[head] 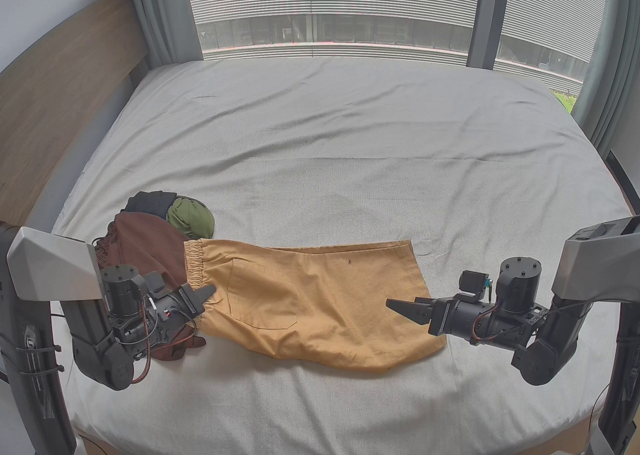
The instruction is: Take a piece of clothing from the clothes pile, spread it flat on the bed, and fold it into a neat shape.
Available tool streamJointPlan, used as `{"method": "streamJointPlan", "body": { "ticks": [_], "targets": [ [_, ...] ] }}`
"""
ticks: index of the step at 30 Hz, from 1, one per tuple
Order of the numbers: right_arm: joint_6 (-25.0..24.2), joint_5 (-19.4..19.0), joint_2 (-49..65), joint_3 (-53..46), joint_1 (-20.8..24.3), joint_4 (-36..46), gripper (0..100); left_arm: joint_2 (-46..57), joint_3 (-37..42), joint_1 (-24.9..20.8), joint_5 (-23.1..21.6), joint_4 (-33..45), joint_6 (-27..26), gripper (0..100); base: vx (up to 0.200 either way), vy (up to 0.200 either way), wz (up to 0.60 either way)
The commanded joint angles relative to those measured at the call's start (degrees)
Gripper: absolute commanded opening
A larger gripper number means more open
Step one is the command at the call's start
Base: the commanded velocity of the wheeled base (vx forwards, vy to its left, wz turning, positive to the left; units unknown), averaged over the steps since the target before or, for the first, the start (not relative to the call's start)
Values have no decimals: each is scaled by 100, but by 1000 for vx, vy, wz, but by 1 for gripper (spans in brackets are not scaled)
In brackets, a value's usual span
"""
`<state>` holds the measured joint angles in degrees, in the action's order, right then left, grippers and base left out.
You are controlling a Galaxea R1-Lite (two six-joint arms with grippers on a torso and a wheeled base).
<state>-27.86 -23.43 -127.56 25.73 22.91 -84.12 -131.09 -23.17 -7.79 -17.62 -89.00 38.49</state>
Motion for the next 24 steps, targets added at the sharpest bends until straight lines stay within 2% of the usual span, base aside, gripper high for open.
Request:
{"method": "streamJointPlan", "body": {
  "ticks": [1,9,15,24],
  "targets": [
    [-1,-4,-5,-25,-5,-158,100,127,-117,-355,21,-3,-8,0,0,0,0],
    [-1,-4,-14,-51,-58,-307,100,268,-284,-891,65,-3,19,0,0,0,0],
    [-1,-12,38,-60,-93,-298,100,206,-644,-1330,408,6,150,0,0,0,0],
    [-1,-21,38,-51,-260,-298,100,83,-873,-1559,417,6,159,0,0,0,0]
  ]
}}
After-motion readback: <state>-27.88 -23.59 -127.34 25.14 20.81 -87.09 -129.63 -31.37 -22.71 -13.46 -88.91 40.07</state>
